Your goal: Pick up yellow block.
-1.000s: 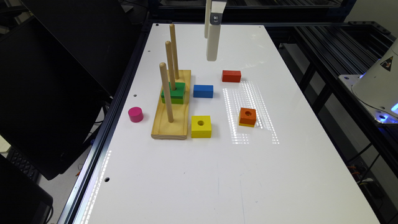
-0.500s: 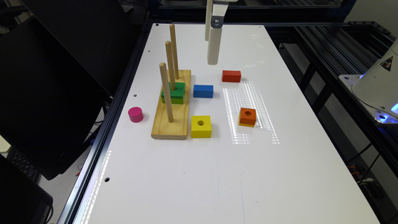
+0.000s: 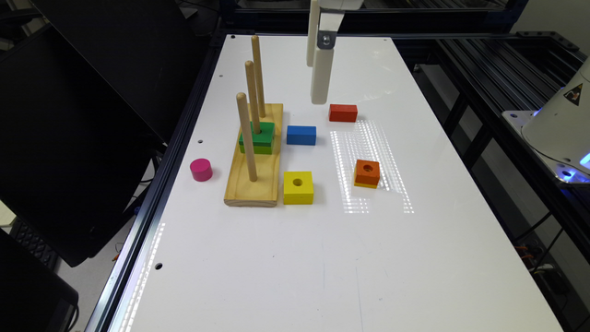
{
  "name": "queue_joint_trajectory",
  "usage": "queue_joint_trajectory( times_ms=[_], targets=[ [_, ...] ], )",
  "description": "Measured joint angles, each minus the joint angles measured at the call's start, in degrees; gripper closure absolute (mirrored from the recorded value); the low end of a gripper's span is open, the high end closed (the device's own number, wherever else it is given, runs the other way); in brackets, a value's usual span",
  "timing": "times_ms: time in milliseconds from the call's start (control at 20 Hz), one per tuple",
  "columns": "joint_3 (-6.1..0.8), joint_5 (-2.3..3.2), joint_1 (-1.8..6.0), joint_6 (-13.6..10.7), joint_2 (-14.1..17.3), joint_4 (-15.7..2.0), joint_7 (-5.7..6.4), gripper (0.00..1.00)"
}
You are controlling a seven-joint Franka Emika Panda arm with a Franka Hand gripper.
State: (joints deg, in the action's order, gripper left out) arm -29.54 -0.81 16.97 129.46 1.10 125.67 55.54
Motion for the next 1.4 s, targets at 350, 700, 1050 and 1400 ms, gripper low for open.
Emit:
queue_joint_trajectory(
  times_ms=[350,700,1050,1400],
  targets=[
    [-0.56,2.16,-0.03,2.6,3.6,0.04,1.88,0.00],
    [-0.64,3.25,-0.02,3.6,4.9,-0.20,2.69,0.00],
    [-0.64,6.27,0.00,7.0,9.4,0.20,4.60,0.00],
    [-0.65,6.91,-0.01,7.4,9.9,0.07,5.12,0.00]
  ],
)
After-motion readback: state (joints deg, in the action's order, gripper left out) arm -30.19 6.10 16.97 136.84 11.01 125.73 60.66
